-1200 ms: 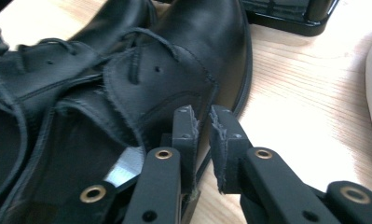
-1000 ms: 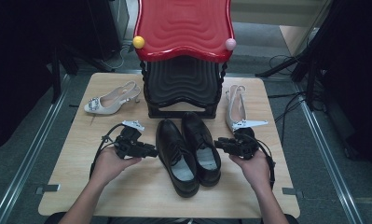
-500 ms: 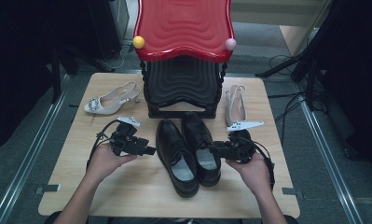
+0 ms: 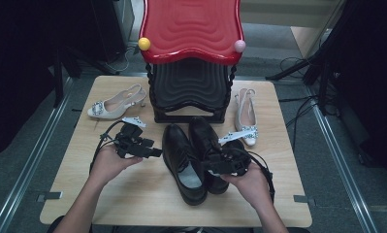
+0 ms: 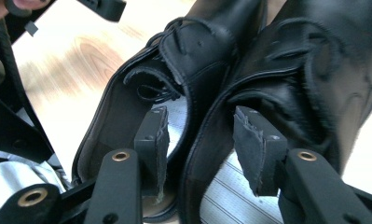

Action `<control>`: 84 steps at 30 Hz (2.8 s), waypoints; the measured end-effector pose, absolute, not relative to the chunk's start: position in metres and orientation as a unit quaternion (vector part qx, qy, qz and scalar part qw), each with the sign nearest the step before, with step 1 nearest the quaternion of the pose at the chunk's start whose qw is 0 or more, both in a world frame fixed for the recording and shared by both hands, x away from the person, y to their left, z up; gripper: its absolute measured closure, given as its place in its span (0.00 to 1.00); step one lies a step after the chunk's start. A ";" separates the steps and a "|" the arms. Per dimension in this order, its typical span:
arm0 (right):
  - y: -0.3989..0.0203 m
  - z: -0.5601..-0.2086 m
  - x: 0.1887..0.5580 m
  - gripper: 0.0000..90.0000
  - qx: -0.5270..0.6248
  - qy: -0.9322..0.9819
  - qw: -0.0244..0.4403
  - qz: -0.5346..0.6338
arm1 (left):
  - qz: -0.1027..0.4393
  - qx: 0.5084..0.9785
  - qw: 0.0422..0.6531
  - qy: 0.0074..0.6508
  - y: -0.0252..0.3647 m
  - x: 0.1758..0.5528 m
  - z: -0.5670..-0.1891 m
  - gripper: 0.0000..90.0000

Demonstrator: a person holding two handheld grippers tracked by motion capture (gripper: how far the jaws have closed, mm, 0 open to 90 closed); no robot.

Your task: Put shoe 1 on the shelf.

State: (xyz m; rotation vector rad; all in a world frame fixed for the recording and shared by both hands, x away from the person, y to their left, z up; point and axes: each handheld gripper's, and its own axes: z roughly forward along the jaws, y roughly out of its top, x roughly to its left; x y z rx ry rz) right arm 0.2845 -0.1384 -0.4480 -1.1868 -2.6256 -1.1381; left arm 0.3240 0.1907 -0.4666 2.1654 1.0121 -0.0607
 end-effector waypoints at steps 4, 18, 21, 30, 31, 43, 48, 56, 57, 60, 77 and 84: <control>-0.126 -0.456 0.288 0.60 -0.389 -0.856 0.033 -0.338 | -0.021 0.841 0.370 0.394 0.192 0.326 -0.463 0.41; -0.100 -0.480 0.307 0.65 -0.413 -0.869 0.038 -0.270 | -0.017 0.833 0.389 0.392 0.199 0.332 -0.456 0.41; -0.099 -0.481 0.307 0.70 -0.423 -0.865 0.035 -0.266 | -0.014 0.833 0.388 0.395 0.202 0.333 -0.455 0.41; -0.097 -0.479 0.307 0.87 -0.433 -0.869 0.011 -0.241 | -0.018 0.827 0.396 0.398 0.206 0.332 -0.454 0.41; -0.099 -0.478 0.309 0.90 -0.441 -0.866 0.019 -0.236 | -0.017 0.829 0.394 0.397 0.207 0.333 -0.454 0.41; -0.137 -0.469 0.320 0.93 -0.451 -0.845 0.073 -0.278 | -0.010 0.829 0.384 0.407 0.214 0.336 -0.458 0.41; -0.146 -0.462 0.320 0.92 -0.452 -0.836 0.089 -0.298 | -0.012 0.827 0.385 0.410 0.215 0.336 -0.458 0.41; -0.167 -0.437 0.306 0.92 -0.445 -0.817 0.114 -0.348 | -0.006 0.833 0.377 0.405 0.213 0.336 -0.461 0.41; -0.167 -0.437 0.306 0.92 -0.445 -0.817 0.114 -0.348 | -0.007 0.833 0.377 0.405 0.213 0.336 -0.461 0.41; -0.174 -0.418 0.302 0.92 -0.442 -0.811 0.107 -0.368 | -0.008 0.834 0.379 0.401 0.212 0.335 -0.461 0.41; -0.159 -0.365 0.351 0.92 -0.451 -0.780 0.081 -0.427 | -0.013 0.842 0.370 0.393 0.205 0.336 -0.465 0.41; -0.146 -0.359 0.375 0.92 -0.469 -0.761 0.069 -0.443 | -0.012 0.843 0.371 0.389 0.204 0.335 -0.465 0.41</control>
